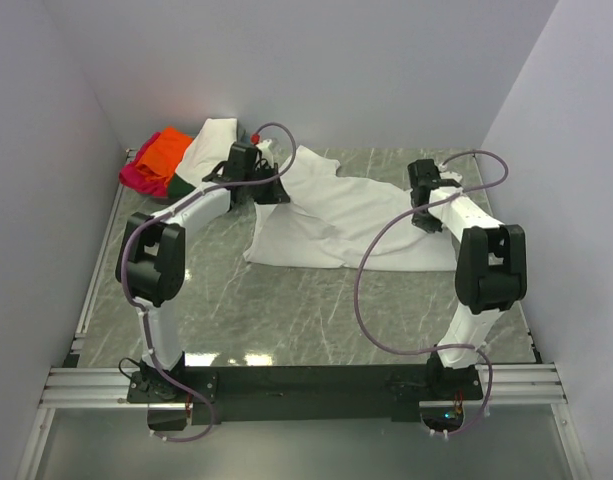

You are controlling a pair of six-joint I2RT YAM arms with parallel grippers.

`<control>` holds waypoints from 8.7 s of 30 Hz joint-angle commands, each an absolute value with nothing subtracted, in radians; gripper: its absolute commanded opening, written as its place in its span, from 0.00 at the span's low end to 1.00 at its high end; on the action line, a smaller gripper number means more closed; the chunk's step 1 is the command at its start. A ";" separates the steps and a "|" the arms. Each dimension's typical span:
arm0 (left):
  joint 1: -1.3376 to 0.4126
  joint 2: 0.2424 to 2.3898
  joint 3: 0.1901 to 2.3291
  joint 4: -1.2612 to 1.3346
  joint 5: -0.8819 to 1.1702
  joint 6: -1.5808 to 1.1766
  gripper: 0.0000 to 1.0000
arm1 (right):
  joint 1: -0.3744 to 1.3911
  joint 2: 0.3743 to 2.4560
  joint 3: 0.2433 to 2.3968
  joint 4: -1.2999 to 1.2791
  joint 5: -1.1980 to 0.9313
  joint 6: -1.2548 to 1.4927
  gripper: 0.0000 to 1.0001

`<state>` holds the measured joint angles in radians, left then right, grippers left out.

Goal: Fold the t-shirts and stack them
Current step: Fold the tshirt

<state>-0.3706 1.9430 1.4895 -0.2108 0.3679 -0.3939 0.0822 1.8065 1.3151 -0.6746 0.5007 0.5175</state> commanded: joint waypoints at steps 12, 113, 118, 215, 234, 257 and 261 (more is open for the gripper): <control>-0.333 1.990 1.588 -0.195 0.342 -0.391 0.41 | 0.058 1.873 1.430 -0.624 0.480 0.454 0.00; -0.465 1.798 0.967 0.133 0.247 -0.554 0.99 | 0.225 1.729 1.124 -0.319 -0.043 0.429 0.49; -0.480 1.778 0.891 0.120 0.200 -0.583 0.99 | 0.253 1.781 1.089 -0.334 -0.048 0.448 0.48; -0.437 2.513 2.161 -0.356 -0.161 -0.379 0.64 | 0.089 1.101 0.730 -0.253 -0.347 0.439 0.56; -0.437 2.479 2.105 -0.302 -0.153 -0.341 0.00 | 0.025 1.258 0.816 -0.259 -0.132 0.408 0.56; -0.436 2.358 2.010 -0.207 -0.068 -0.357 0.00 | -0.183 1.873 1.298 -0.353 0.218 0.448 0.53; -0.437 2.352 2.002 -0.209 -0.057 -0.356 0.00 | -0.192 1.905 1.315 -0.356 0.235 0.449 0.52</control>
